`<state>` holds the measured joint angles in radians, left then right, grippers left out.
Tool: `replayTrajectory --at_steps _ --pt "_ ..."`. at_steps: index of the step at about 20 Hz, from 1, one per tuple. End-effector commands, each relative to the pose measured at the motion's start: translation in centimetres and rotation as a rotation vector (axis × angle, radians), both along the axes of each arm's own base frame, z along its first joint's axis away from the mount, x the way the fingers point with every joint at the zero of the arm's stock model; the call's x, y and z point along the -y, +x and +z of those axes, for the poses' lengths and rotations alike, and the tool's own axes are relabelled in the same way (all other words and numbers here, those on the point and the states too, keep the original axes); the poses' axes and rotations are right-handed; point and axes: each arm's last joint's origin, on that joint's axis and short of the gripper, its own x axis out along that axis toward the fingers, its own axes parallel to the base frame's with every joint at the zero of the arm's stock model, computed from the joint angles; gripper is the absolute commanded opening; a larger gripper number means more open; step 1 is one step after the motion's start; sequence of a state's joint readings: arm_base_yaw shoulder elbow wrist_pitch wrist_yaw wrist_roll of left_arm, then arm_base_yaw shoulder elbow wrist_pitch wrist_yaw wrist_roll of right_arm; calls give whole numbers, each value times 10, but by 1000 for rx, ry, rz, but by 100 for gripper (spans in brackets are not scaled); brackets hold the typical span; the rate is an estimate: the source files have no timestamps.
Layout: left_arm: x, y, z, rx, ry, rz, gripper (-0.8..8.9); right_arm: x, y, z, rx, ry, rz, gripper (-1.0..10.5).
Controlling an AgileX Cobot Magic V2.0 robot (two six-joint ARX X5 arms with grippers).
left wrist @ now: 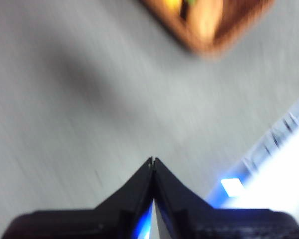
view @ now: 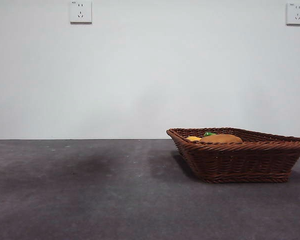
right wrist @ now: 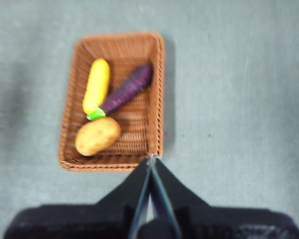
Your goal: Help me put the vegetables on the table into the basket
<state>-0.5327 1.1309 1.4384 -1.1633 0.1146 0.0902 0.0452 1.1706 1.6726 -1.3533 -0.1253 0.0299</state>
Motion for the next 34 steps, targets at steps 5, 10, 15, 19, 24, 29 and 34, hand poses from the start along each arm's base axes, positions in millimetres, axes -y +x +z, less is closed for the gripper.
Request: replayTrajectory --at_steps 5,10,15,19,24,29,34 --pt "-22 11 -5 392 -139 10 -4 -2 54 -32 -197 -10 -4 1" --pt "-62 -12 -89 471 -173 202 -4 -4 82 -52 -290 -14 -4 1" --pt "-83 -41 -177 570 -221 380 -4 -4 95 -57 -266 -13 -4 2" --pt "-88 -55 -218 571 -243 528 -4 -5 108 -49 -110 -6 -4 1" --pt "-88 -61 -236 612 -273 539 -4 -6 124 -35 107 5 -4 1" --pt "-91 -61 -240 639 -232 622 -4 -6 132 -24 251 12 -4 2" --pt "-92 -59 -247 644 -224 645 -4 -6 133 -23 271 12 -4 1"
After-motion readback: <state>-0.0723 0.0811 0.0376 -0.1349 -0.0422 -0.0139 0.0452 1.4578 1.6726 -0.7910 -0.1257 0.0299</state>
